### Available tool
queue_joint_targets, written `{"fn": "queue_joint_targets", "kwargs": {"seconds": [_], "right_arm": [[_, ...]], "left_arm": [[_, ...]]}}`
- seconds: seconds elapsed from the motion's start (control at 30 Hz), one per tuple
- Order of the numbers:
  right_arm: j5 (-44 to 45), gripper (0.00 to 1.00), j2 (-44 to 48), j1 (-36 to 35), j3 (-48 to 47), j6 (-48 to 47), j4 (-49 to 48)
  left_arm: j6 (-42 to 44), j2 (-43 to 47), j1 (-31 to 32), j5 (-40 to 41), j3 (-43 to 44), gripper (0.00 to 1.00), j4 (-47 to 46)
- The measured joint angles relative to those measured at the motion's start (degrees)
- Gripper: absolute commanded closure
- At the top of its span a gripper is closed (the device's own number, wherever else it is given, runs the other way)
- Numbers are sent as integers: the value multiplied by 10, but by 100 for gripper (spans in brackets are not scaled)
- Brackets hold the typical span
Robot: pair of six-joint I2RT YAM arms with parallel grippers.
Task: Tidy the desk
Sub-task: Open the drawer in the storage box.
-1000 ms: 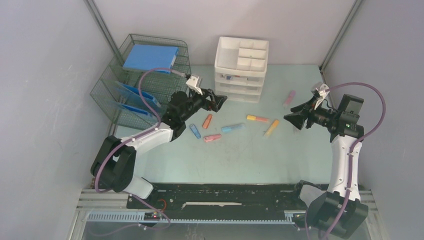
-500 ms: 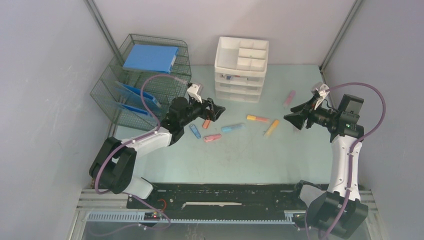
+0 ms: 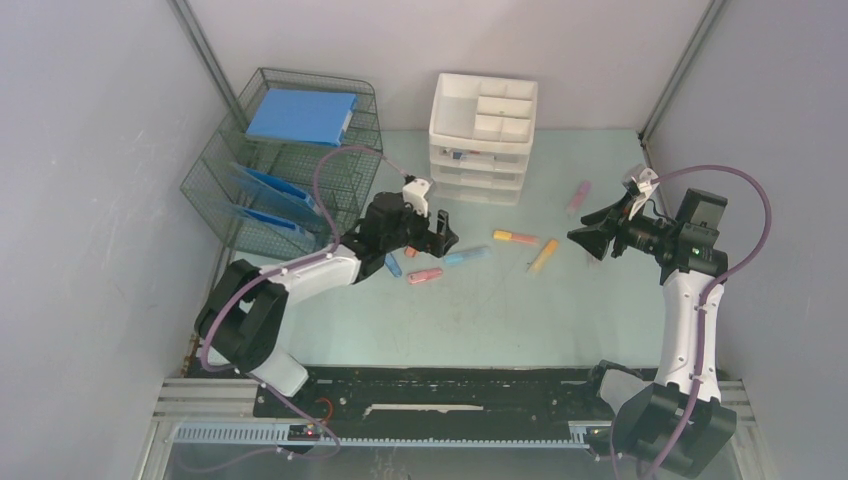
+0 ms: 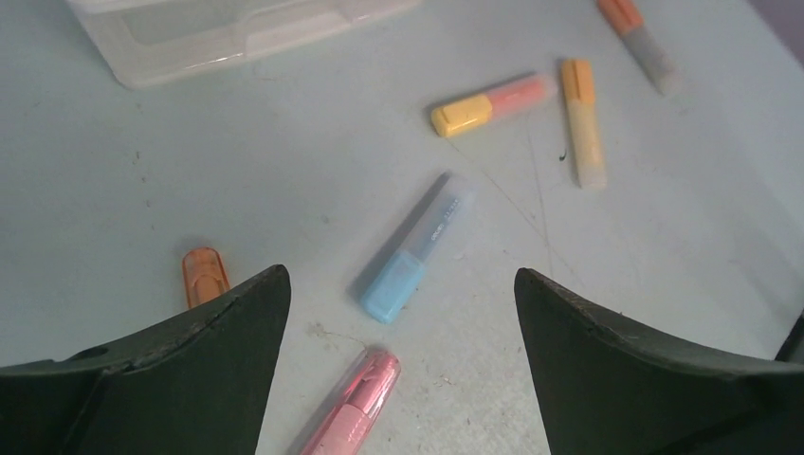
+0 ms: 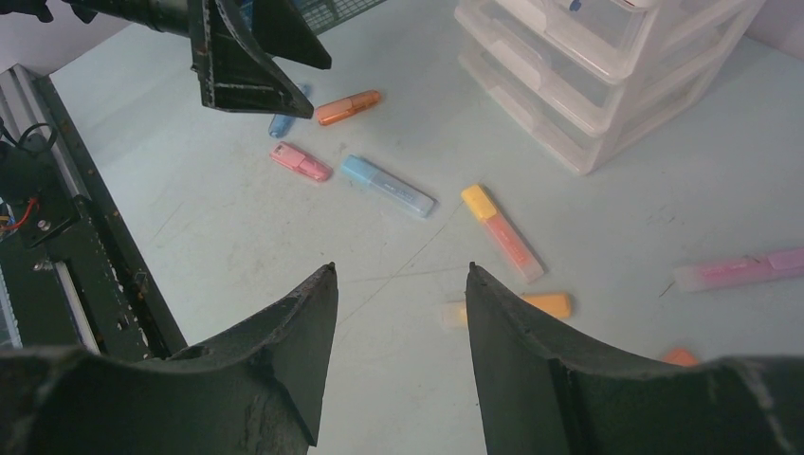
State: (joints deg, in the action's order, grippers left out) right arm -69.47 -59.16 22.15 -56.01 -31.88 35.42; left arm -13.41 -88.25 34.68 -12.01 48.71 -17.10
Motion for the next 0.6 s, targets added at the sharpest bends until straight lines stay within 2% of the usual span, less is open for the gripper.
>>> {"fn": "queue_joint_targets", "kwargs": {"seconds": [0.2, 0.4, 0.5, 0.6], "right_arm": [[0, 40, 0, 0, 0, 0, 0], [0, 40, 0, 0, 0, -2, 0], [0, 40, 0, 0, 0, -2, 0], [0, 40, 0, 0, 0, -3, 0]], "left_arm": [[57, -51, 41, 38, 80, 4, 92], [85, -97, 62, 68, 125, 4, 139], [60, -108, 58, 71, 123, 5, 121], [-23, -118, 38, 52, 107, 6, 26]]}}
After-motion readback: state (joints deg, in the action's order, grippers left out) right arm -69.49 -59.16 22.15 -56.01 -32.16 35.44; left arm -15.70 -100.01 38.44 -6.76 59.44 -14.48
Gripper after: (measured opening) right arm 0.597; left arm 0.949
